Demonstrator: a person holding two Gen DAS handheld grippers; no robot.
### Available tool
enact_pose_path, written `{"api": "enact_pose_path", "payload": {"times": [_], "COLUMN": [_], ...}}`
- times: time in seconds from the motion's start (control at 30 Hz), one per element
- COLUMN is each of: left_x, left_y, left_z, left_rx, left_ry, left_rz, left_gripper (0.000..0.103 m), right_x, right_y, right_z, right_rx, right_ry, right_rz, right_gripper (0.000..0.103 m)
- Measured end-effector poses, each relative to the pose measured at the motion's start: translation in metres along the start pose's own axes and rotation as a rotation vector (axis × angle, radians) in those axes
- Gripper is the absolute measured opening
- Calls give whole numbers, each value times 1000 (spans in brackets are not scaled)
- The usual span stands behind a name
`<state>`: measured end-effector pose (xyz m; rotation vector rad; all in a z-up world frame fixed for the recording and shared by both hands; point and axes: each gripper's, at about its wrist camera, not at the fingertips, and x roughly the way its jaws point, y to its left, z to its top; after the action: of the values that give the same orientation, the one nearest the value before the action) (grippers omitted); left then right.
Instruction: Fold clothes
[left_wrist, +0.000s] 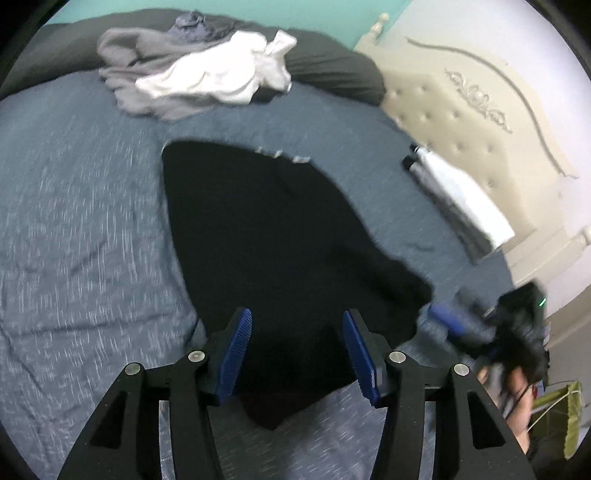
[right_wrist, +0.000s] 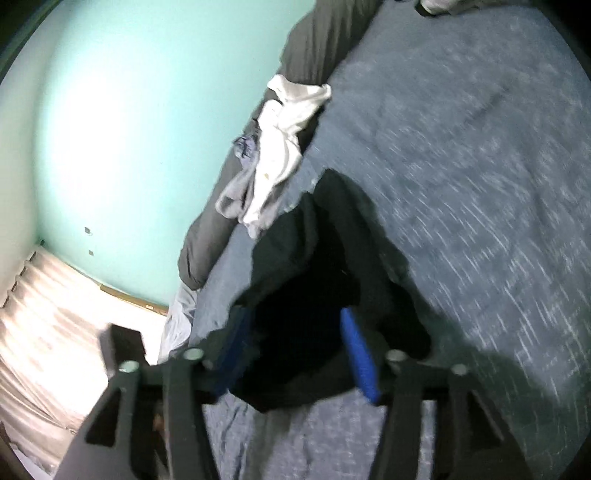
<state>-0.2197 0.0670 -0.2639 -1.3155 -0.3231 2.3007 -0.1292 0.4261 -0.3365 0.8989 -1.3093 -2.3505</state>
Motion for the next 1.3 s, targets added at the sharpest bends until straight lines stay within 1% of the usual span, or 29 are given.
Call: {"api": "enact_pose_path", "payload": {"times": [0.1,0.23,0.33,0.43,0.47,0.5,0.53,0.63,0.73,0.8,0.87,0.93,1.0,1.03,1.1,1.13,1.2,1.27,1.3], "left_x": [14,23,23,22,22,22,22,22,22,20,19,23,27,29,33,35,35,33,33], "left_y": [-4,-10,-7,-6,-6,-6,-7,-9,-13,-18,-23,-28,-32,-34,-37,-39,-40,-39,-39], "left_z": [-8,-13,-14,-16,-16,-16,-16,-16,-12,-11,-9,-8,-8,-8,-10,-11,-11,-11,-11], "left_rx": [10,28,16,12,10,10,14,22,29,39,48,54,60,64,77,82,87,82,80], "left_ry": [24,29,30,27,26,26,27,29,34,32,34,56,77,85,95,97,94,92,91], "left_rz": [0,9,-1,-5,-6,-7,-6,-3,-9,-23,-32,-29,-26,-25,-21,-18,-10,-14,-16], "left_gripper": [56,56,56,56,56,56,56,56,56,56,56,56,56,56,56,56,56,56,56], "right_x": [16,45,68,87,91,93,94,91,81,68,61,55,63,65,66,67,65,62,59], "right_y": [16,30,27,19,16,14,14,24,50,67,77,73,53,37,15,5,0,1,3], "right_z": [4,4,2,1,1,1,1,5,6,11,16,16,18,20,21,21,23,26,29], "right_rx": [-64,-140,-146,-126,-127,-134,-145,-225,-355,-406,-446,-470,-423,-372,-291,-253,-247,-267,-279], "right_ry": [29,108,184,241,251,251,245,221,180,135,112,127,186,214,244,258,264,271,275], "right_rz": [-15,-102,-166,-153,-171,-195,-210,-250,-268,-260,-273,-306,-341,-358,-351,-345,-338,-348,-356], "right_gripper": [63,64,64,64,64,58,42,18,14,14,14,14,14,14,15,18,21,39,41]}}
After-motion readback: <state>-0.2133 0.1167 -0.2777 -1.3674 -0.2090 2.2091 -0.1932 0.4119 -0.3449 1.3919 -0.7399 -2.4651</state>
